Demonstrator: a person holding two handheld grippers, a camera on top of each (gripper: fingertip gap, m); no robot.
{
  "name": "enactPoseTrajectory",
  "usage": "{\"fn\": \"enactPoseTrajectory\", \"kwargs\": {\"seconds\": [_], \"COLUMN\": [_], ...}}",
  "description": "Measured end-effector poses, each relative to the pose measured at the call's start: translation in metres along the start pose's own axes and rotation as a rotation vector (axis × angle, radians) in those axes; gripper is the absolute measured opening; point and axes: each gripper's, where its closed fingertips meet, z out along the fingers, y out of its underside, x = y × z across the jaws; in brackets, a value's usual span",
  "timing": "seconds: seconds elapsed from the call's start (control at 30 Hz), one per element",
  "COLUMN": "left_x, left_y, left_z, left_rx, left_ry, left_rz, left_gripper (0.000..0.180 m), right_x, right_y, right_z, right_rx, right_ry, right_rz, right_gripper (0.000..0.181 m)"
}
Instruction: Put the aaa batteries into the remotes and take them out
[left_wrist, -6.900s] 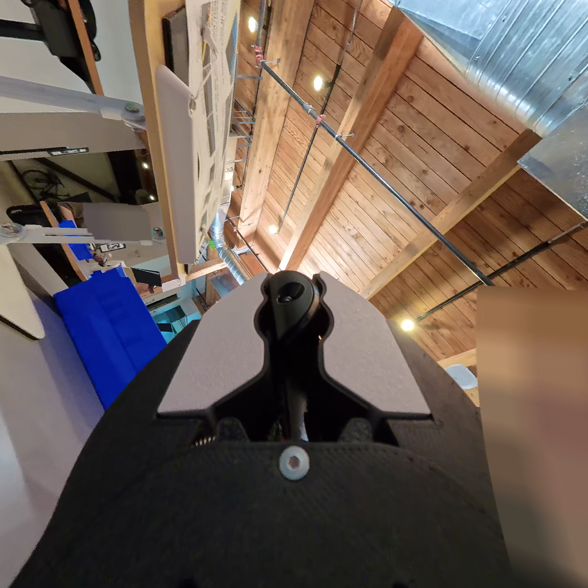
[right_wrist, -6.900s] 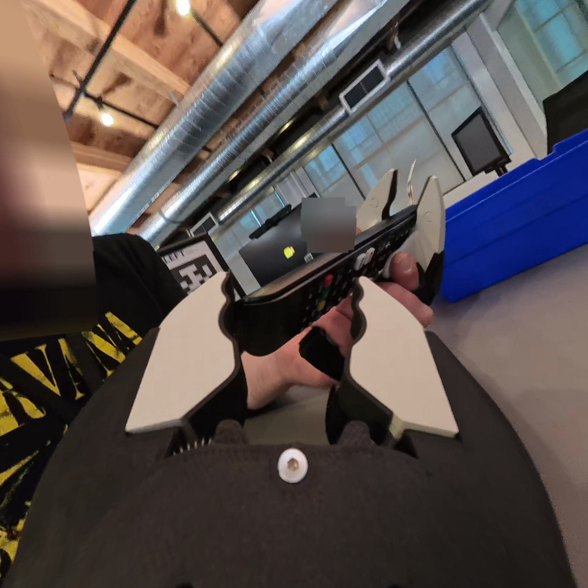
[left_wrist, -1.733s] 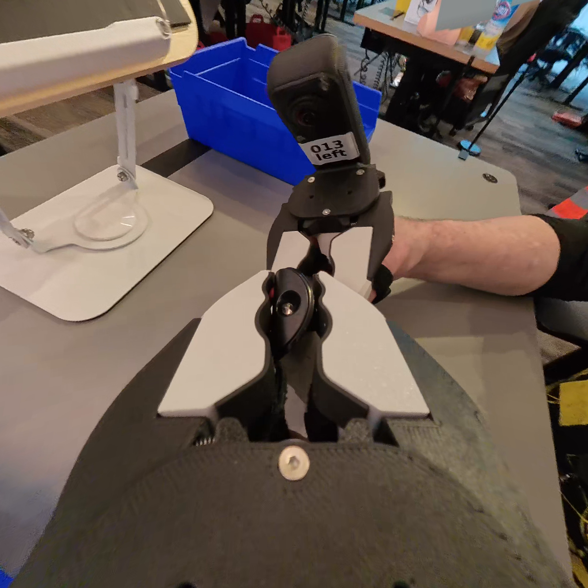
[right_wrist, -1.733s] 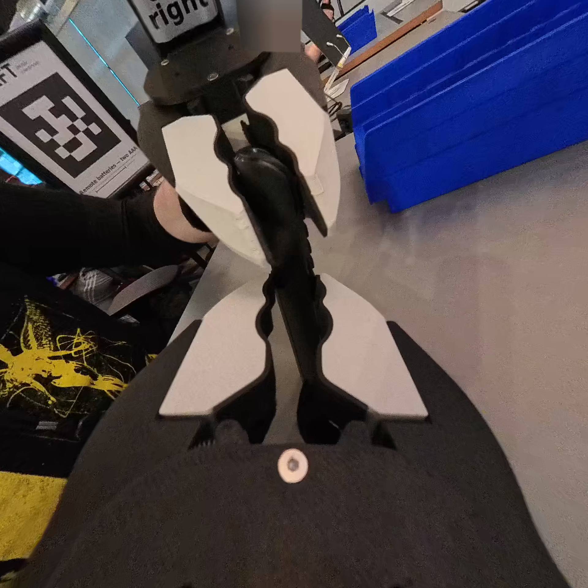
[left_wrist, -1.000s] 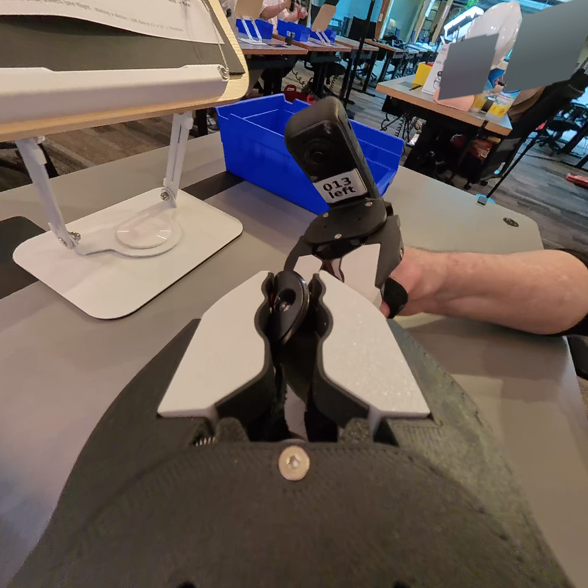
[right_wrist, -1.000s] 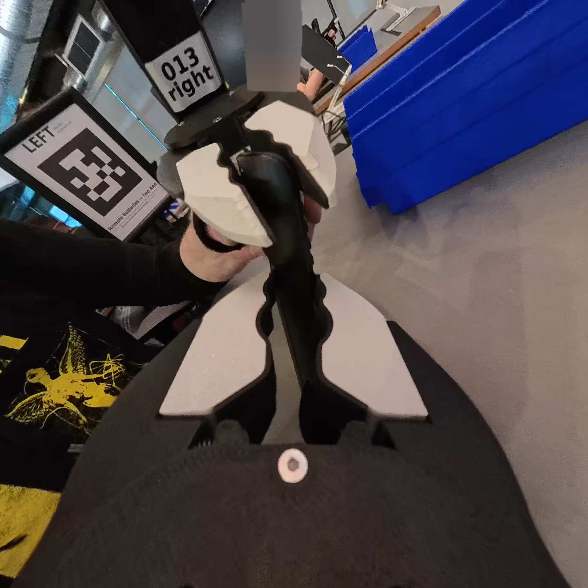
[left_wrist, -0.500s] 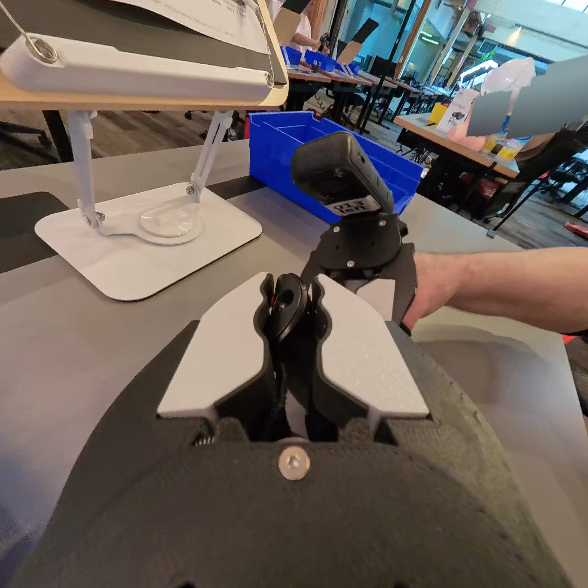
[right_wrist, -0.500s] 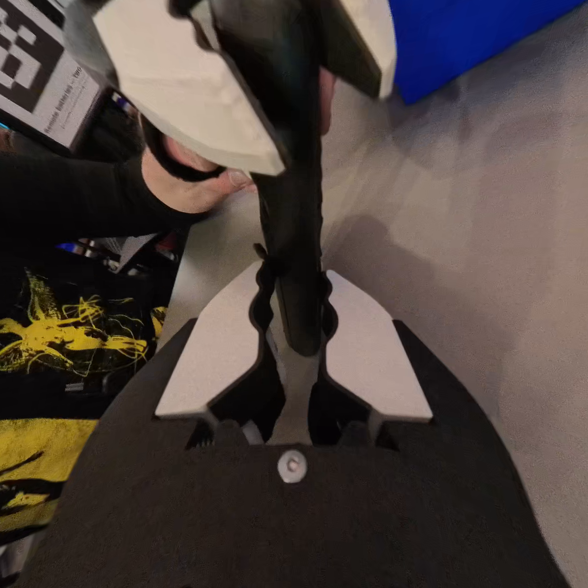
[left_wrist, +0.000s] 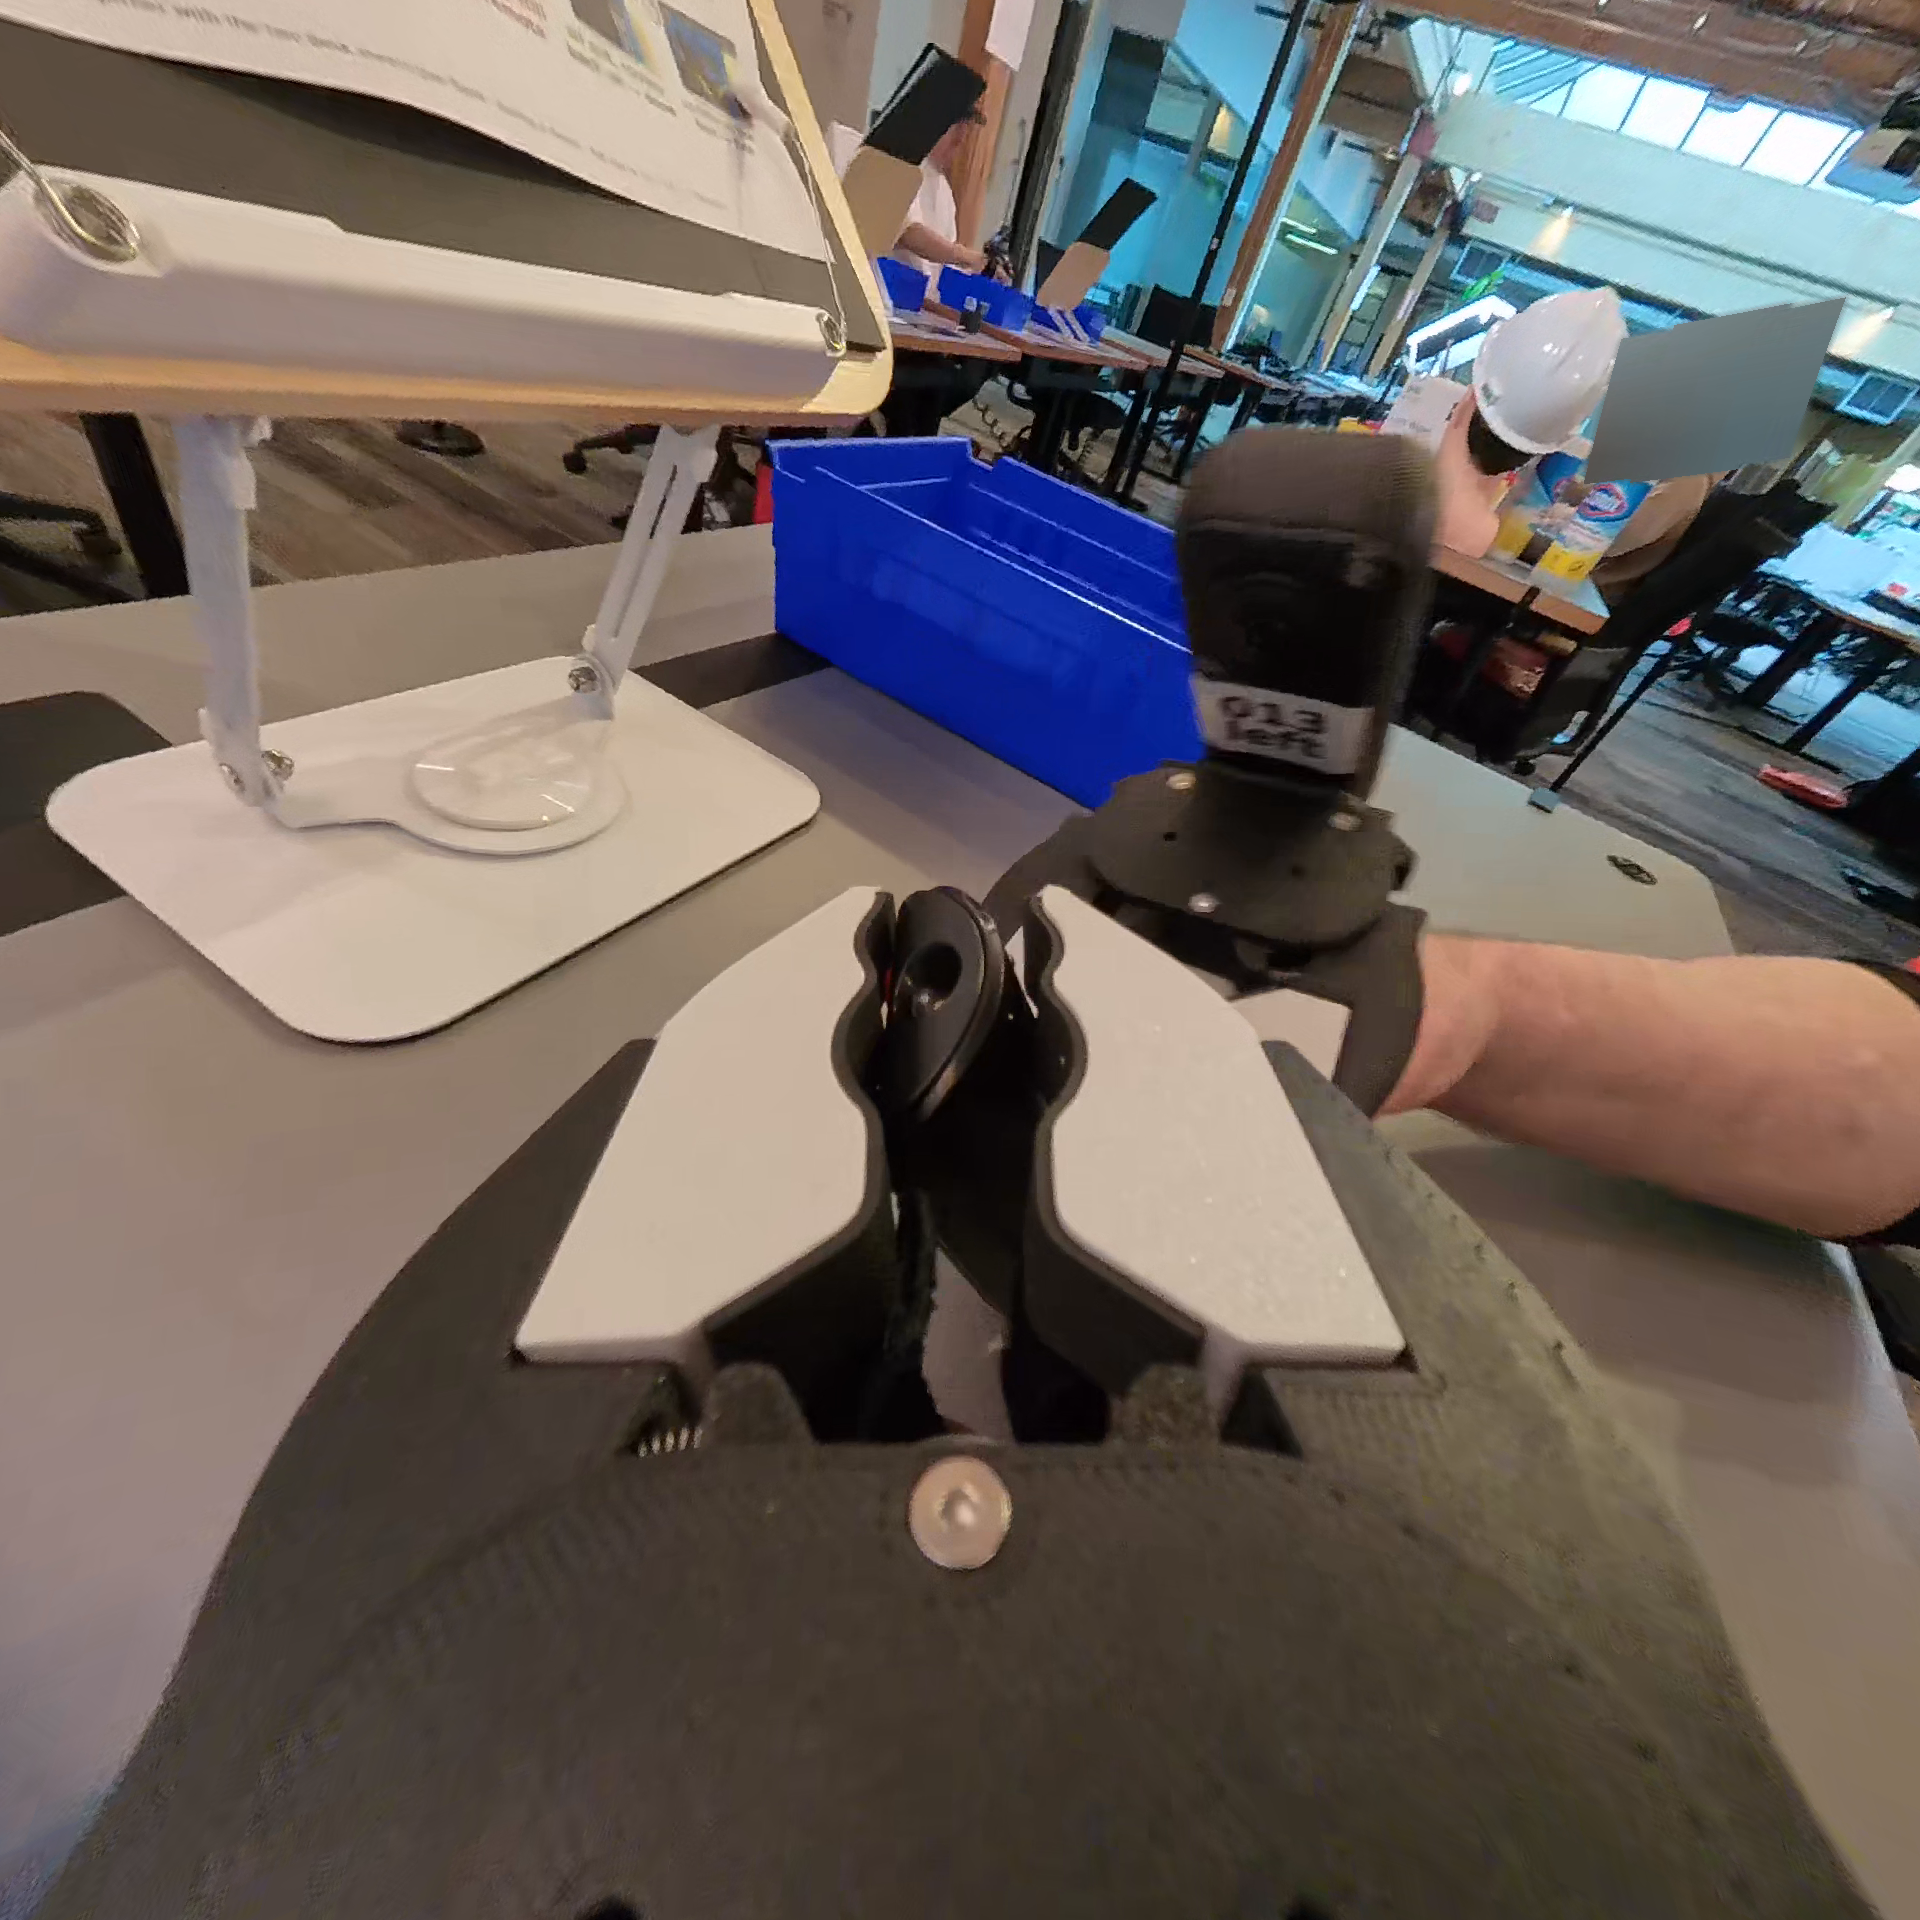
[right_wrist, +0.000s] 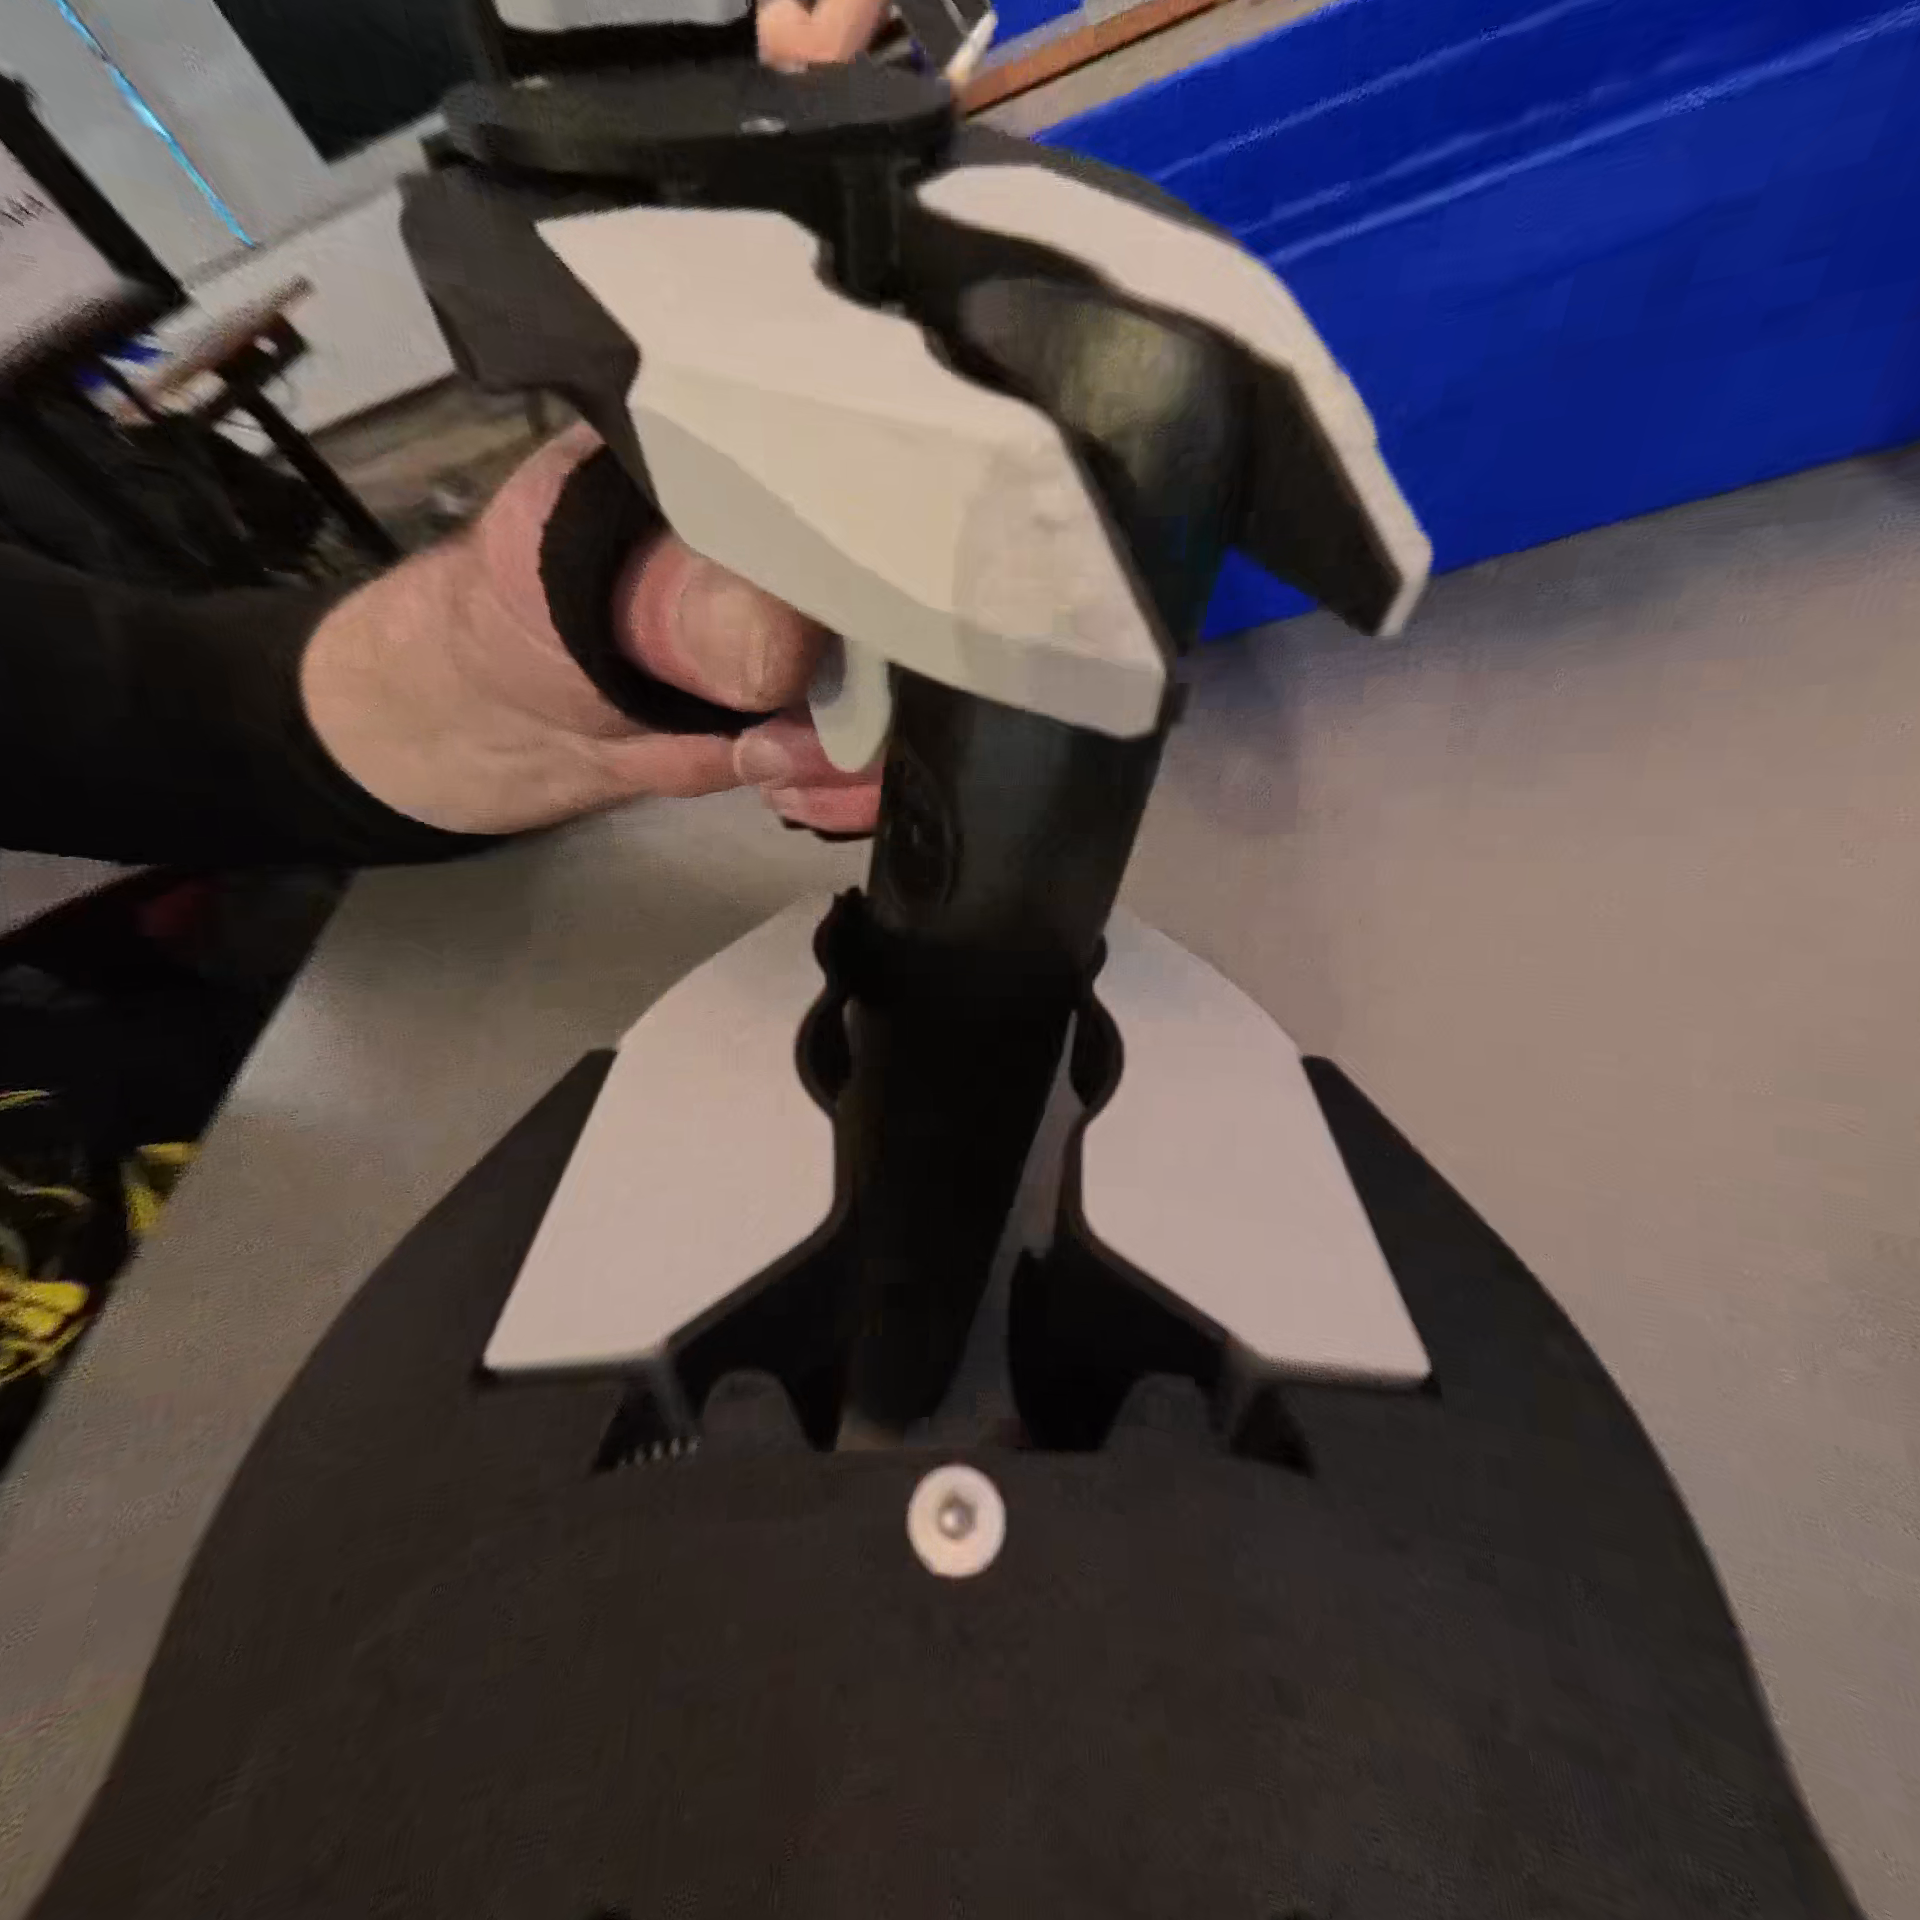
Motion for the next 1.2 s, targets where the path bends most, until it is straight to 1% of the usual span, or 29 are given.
{"fn": "enactPoseTrajectory", "kwargs": {"seconds": [0.1, 0.17, 0.2, 0.23, 0.27, 0.3, 0.33, 0.37, 0.4, 0.43, 0.47, 0.5, 0.53, 0.6, 0.63, 0.67, 0.7, 0.73, 0.77, 0.8, 0.83, 0.87, 0.93, 0.97, 1.0, 1.03, 1.13, 1.17, 1.2], "left_x": [0.002, 0.001, 0.005, 0.008, 0.006, 0.005, 0.005, 0.004, 0.002, 0.000, -0.002, -0.004, -0.004, 0.013, 0.021, 0.019, 0.014, 0.013, 0.013, 0.012, 0.012, 0.012, 0.010, 0.011, 0.014, 0.016, 0.015, 0.013, 0.010], "left_y": [-0.004, -0.003, 0.000, 0.004, 0.006, 0.005, 0.005, 0.005, 0.004, 0.003, 0.001, -0.002, -0.003, -0.007, -0.010, -0.012, -0.013, -0.012, -0.012, -0.014, -0.019, -0.024, -0.023, -0.021, -0.021, -0.021, -0.021, -0.022, -0.024], "left_z": [-0.002, -0.002, 0.000, 0.004, 0.005, 0.004, 0.004, 0.003, 0.002, 0.001, 0.000, -0.001, -0.002, 0.004, 0.007, 0.005, 0.002, 0.000, -0.001, -0.003, -0.007, -0.010, -0.011, -0.010, -0.011, -0.011, -0.012, -0.013, -0.016], "left_rx": [0.015, 0.020, 0.010, -0.005, 0.005, 0.020, 0.023, 0.030, 0.039, 0.051, 0.070, 0.090, 0.097, 0.101, 0.098, 0.103, 0.118, 0.128, 0.135, 0.142, 0.163, 0.188, 0.187, 0.192, 0.206, 0.211, 0.227, 0.240, 0.251], "left_ry": [0.006, -0.001, 0.025, 0.035, 0.013, 0.014, 0.017, 0.005, 0.001, 0.006, 0.008, 0.008, 0.006, 0.048, 0.052, 0.020, 0.004, 0.011, 0.004, -0.001, 0.013, 0.027, 0.013, 0.036, 0.066, 0.076, 0.065, 0.062, 0.041], "left_rz": [0.040, 0.027, 0.016, 0.002, -0.011, -0.019, -0.021, -0.022, -0.031, -0.052, -0.075, -0.085, -0.078, -0.039, -0.003, 0.028, 0.009, -0.016, -0.013, -0.009, -0.025, -0.044, -0.028, -0.051, -0.077, -0.075, -0.065, -0.071, -0.056], "left_gripper": [0.024, 0.024, 0.024, 0.025, 0.025, 0.024, 0.024, 0.023, 0.024, 0.024, 0.023, 0.022, 0.022, 0.023, 0.023, 0.024, 0.024, 0.023, 0.024, 0.023, 0.023, 0.024, 0.024, 0.024, 0.024, 0.025, 0.025, 0.025, 0.025], "right_x": [0.008, 0.010, 0.004, -0.002, -0.001, -0.003, -0.009, -0.012, -0.013, -0.014, -0.016, -0.024, -0.029, -0.037, -0.056, -0.051, -0.049, -0.050, -0.049, -0.047, -0.049, -0.050, -0.038, -0.032, -0.029, -0.028, -0.025, -0.025, -0.022], "right_y": [-0.006, -0.003, 0.000, 0.005, 0.003, 0.000, -0.004, -0.009, -0.013, -0.017, -0.019, -0.025, -0.028, -0.025, -0.032, -0.037, -0.038, -0.033, -0.031, -0.032, -0.031, -0.030, -0.025, -0.022, -0.024, -0.025, -0.024, -0.027, -0.034], "right_z": [-0.001, 0.002, 0.008, 0.015, 0.018, 0.017, 0.018, 0.018, 0.020, 0.022, 0.026, 0.026, 0.025, 0.029, 0.027, 0.030, 0.033, 0.033, 0.032, 0.029, 0.024, 0.019, 0.013, 0.009, 0.005, 0.002, -0.003, -0.007, -0.012], "right_rx": [-0.047, -0.091, -0.109, -0.150, -0.139, -0.116, -0.089, -0.046, -0.011, 0.024, 0.018, 0.034, 0.024, -0.035, -0.007, 0.053, 0.048, 0.019, 0.025, 0.040, 0.024, 0.017, 0.045, 0.056, 0.101, 0.135, 0.110, 0.137, 0.192], "right_ry": [0.182, 0.187, 0.119, 0.051, 0.043, 0.018, -0.050, -0.117, -0.152, -0.169, -0.186, -0.230, -0.278, -0.404, -0.568, -0.541, -0.529, -0.523, -0.512, -0.485, -0.465, -0.440, -0.344, -0.305, -0.282, -0.279, -0.252, -0.258, -0.254], "right_rz": [-0.186, -0.155, -0.127, -0.062, -0.041, -0.012, 0.065, 0.124, 0.133, 0.148, 0.177, 0.190, 0.232, 0.242, 0.245, 0.213, 0.262, 0.261, 0.228, 0.210, 0.166, 0.134, 0.114, 0.110, 0.109, 0.115, 0.089, 0.097, 0.126], "right_gripper": [0.046, 0.050, 0.051, 0.064, 0.073, 0.065, 0.069, 0.067, 0.069, 0.076, 0.087, 0.105, 0.117, 0.113, 0.111, 0.109, 0.108, 0.108, 0.121, 0.099, 0.103, 0.098, 0.066, 0.051, 0.033, 0.026, 0.033, 0.036, 0.045]}}
